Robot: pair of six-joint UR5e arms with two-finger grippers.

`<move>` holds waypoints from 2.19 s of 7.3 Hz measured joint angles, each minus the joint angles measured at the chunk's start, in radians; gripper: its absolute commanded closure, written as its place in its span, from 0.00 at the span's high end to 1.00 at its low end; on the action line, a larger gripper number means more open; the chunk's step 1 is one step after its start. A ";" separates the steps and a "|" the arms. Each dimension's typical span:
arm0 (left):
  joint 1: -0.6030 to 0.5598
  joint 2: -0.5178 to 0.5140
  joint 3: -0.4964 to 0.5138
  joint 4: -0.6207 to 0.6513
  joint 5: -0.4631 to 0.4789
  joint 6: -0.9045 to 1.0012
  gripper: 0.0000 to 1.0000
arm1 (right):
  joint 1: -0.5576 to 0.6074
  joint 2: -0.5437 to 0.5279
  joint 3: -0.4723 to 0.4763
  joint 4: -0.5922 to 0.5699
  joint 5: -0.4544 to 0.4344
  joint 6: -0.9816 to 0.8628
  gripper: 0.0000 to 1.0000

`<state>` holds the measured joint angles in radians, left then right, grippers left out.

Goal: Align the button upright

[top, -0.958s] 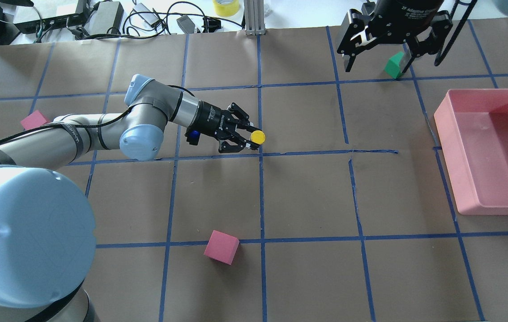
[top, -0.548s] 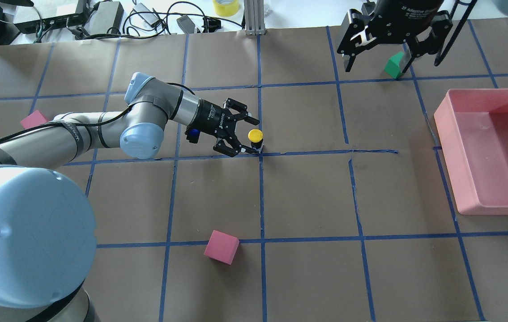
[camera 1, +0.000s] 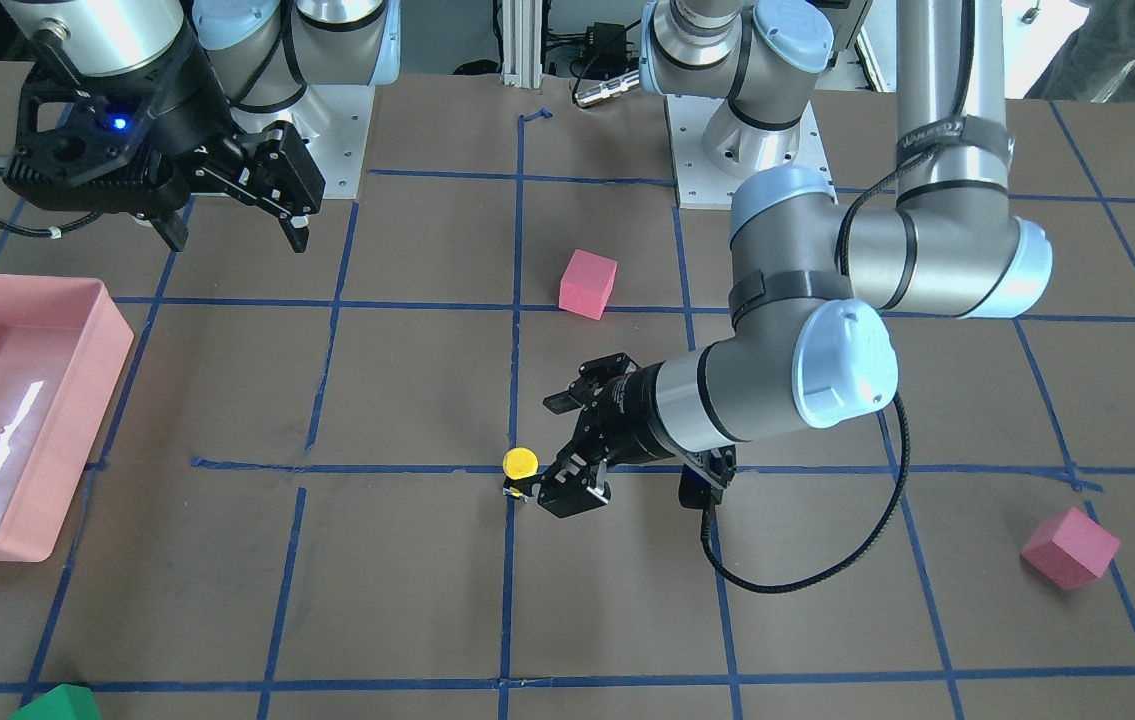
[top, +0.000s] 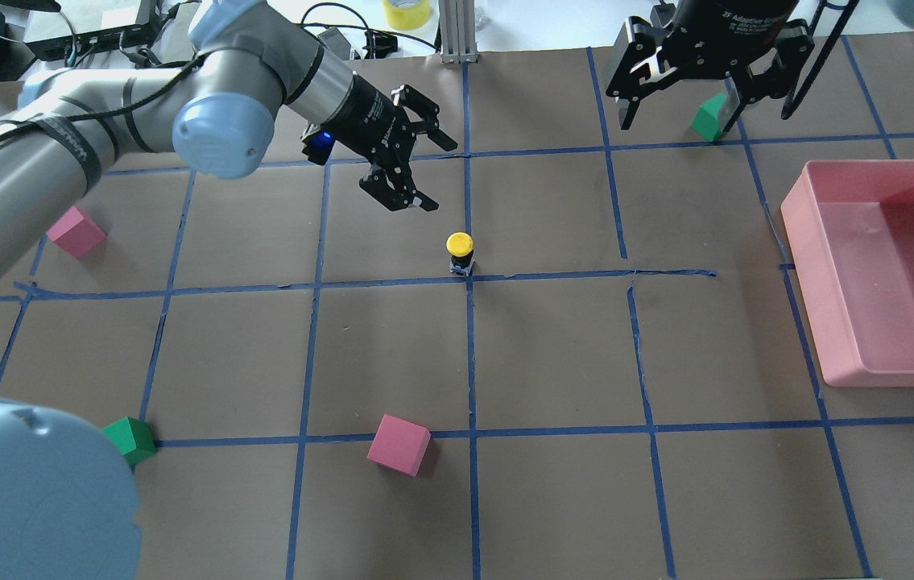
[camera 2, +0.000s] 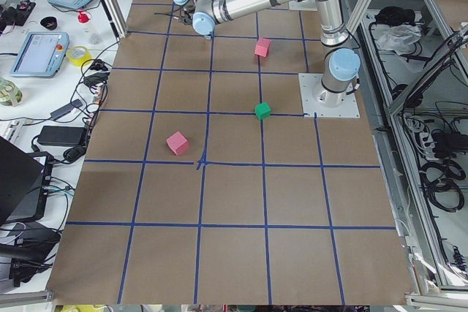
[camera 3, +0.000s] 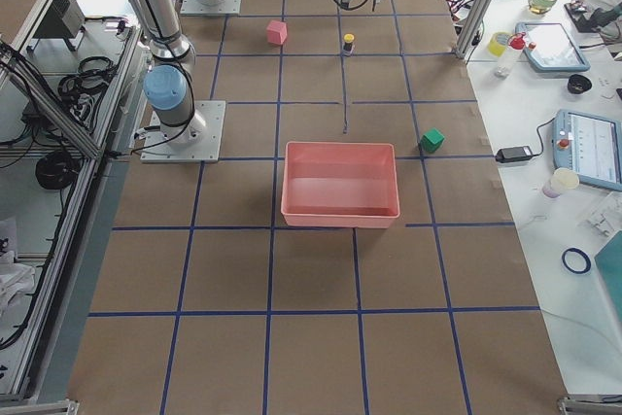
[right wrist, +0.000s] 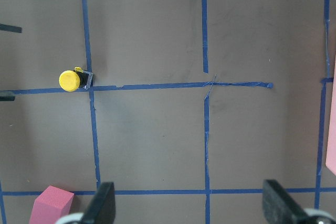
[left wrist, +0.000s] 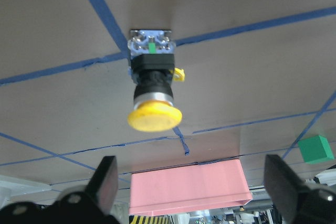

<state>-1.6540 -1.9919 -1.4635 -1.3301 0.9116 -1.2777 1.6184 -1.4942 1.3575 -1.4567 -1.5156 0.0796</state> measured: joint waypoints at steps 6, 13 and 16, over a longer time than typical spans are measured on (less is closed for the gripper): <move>-0.091 0.295 -0.018 -0.140 0.586 0.381 1.00 | 0.000 0.000 0.000 -0.002 0.001 0.000 1.00; 0.032 0.337 -0.027 -0.144 0.627 1.240 1.00 | 0.000 0.000 0.000 -0.002 0.001 0.000 1.00; 0.031 0.343 -0.010 -0.227 0.628 1.262 1.00 | 0.000 0.000 0.000 -0.002 0.002 0.000 1.00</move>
<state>-1.6229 -1.6491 -1.4733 -1.5571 1.5395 -0.0158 1.6184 -1.4941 1.3576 -1.4582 -1.5141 0.0797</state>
